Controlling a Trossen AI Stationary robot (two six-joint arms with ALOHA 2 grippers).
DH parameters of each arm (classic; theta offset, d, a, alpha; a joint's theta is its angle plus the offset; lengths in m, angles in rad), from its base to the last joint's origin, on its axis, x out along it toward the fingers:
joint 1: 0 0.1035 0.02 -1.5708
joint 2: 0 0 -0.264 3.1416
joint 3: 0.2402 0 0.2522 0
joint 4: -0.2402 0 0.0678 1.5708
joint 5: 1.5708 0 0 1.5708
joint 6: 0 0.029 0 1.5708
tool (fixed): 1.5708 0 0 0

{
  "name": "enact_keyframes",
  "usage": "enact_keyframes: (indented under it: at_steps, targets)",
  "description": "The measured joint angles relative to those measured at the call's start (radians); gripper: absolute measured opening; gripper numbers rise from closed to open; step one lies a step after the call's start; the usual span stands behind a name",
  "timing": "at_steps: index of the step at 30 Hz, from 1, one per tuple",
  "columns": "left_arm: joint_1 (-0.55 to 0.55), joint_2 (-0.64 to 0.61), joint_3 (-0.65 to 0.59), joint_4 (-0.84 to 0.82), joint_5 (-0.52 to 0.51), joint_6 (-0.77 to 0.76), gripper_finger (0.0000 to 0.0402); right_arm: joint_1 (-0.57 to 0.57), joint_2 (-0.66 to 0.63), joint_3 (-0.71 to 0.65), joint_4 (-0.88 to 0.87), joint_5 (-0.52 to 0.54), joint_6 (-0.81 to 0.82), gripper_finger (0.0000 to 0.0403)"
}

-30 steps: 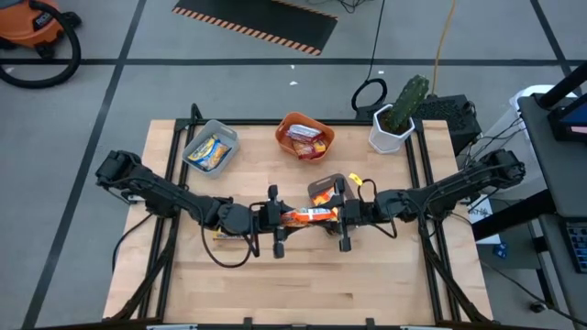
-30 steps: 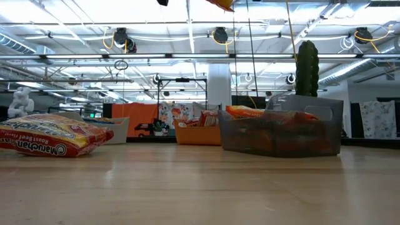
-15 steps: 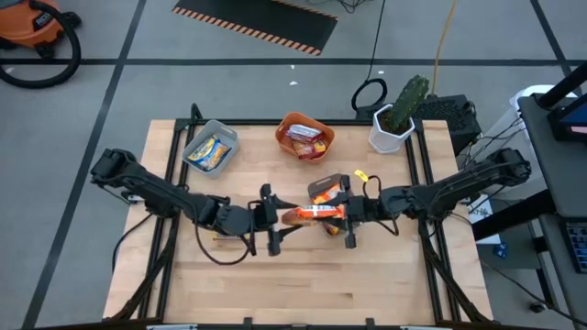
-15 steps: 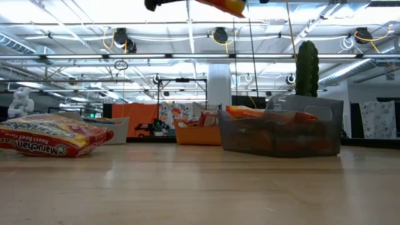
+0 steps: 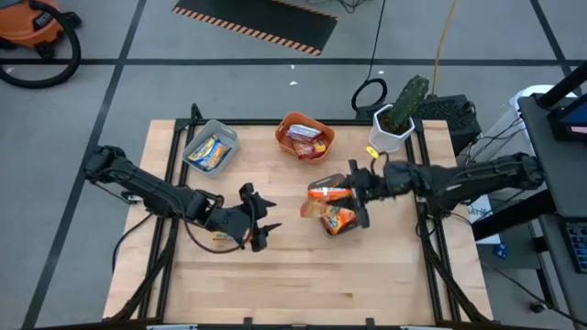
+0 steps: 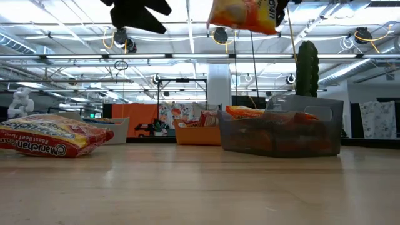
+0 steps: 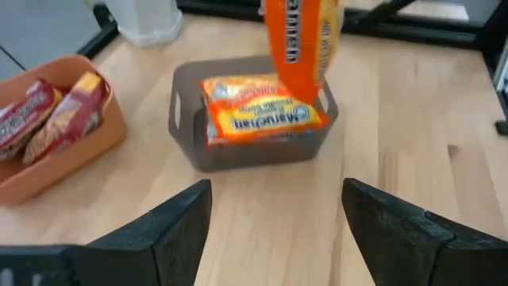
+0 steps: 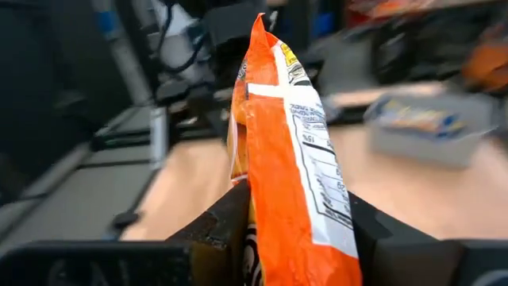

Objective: Sort Maruchan noodles
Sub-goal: Put the orange noodle pack into the black bin

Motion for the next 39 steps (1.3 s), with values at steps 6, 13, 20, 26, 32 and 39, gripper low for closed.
enact_keyframes:
  at_steps: [6, 13, 20, 26, 32, 39]
  targets:
    - [-0.002, 0.006, 0.0, -0.058, 0.002, -0.089, 0.0287, -0.186, 0.025, 0.002, -0.124, -0.378, 0.002, 0.0118]
    - [-0.011, 0.005, 0.0, -0.056, 0.002, -0.09, 0.0287, -0.352, 0.077, 0.001, -0.256, -0.617, 0.004, 0.0118]
    - [-0.011, 0.005, 0.0, -0.055, 0.001, -0.087, 0.0287, -0.412, 0.129, -0.004, -0.36, -0.654, -0.057, 0.0118]
    - [-0.011, 0.005, 0.0, -0.055, 0.0, -0.085, 0.0287, -0.439, 0.166, -0.054, -0.367, -0.654, -0.077, 0.0118]
    - [-0.011, 0.005, 0.0, -0.054, 0.0, -0.065, 0.0287, -0.457, 0.168, -0.08, -0.362, -0.641, -0.105, 0.0134]
    - [-0.006, 0.005, 0.0, -0.053, 0.0, -0.064, 0.0287, -0.457, 0.166, -0.08, -0.342, -0.493, -0.158, 0.0183]
